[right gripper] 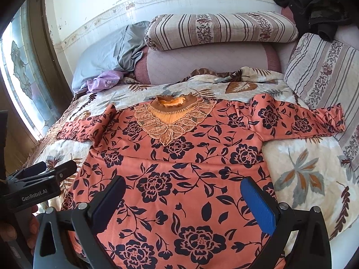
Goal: Fold small clothes
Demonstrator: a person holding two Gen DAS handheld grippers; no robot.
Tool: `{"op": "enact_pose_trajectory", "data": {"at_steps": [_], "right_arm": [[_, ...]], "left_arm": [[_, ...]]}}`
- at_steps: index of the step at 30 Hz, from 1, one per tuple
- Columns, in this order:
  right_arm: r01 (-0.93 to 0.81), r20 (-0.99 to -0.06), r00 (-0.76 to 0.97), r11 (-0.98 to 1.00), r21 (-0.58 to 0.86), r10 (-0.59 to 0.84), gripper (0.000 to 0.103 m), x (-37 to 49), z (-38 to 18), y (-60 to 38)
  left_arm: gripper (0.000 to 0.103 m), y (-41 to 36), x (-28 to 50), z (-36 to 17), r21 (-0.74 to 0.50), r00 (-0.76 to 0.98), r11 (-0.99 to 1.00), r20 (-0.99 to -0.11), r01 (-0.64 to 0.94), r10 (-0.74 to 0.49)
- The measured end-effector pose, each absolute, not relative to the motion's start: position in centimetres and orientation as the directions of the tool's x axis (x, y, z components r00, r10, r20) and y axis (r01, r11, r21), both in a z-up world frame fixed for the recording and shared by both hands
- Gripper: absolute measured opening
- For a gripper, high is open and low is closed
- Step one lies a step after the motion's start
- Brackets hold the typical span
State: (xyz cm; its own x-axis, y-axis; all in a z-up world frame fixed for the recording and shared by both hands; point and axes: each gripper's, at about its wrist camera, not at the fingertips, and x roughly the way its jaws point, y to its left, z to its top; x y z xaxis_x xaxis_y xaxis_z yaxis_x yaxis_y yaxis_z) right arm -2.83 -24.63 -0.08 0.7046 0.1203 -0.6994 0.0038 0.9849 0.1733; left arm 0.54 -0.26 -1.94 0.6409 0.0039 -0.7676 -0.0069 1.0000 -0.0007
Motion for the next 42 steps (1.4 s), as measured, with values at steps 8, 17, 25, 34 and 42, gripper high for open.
{"op": "enact_pose_trajectory", "data": {"at_steps": [8, 17, 25, 34, 42], "right_arm": [[0.000, -0.700, 0.703, 0.985, 0.175, 0.124, 0.103, -2.9, -0.3, -24.6], [-0.006, -0.703, 0.700, 0.985, 0.170, 0.125, 0.103, -2.8, -0.1, -24.6], [-0.012, -0.704, 0.699, 0.986, 0.167, 0.128, 0.103, -2.4, 0.1, -24.5], [-0.016, -0.700, 0.702, 0.986, 0.168, 0.131, 0.103, -1.9, 0.1, -24.3], [-0.010, -0.703, 0.698, 0.984, 0.177, 0.134, 0.103, -1.5, -0.3, -24.5]], "left_arm": [[0.103, -0.3, 0.5, -2.0, 0.005, 0.640, 1.000, -0.768, -0.005, 0.007], [0.103, -0.6, 0.5, -1.9, 0.012, 0.640, 1.000, -0.768, 0.005, 0.006], [0.103, -0.9, 0.8, -1.7, 0.021, 0.641, 1.000, -0.768, 0.013, 0.008], [0.103, -0.8, 1.0, -1.7, 0.019, 0.639, 1.000, -0.769, 0.007, 0.010], [0.103, -0.8, 1.4, -2.0, 0.023, 0.635, 1.000, -0.772, 0.007, 0.013]]}}
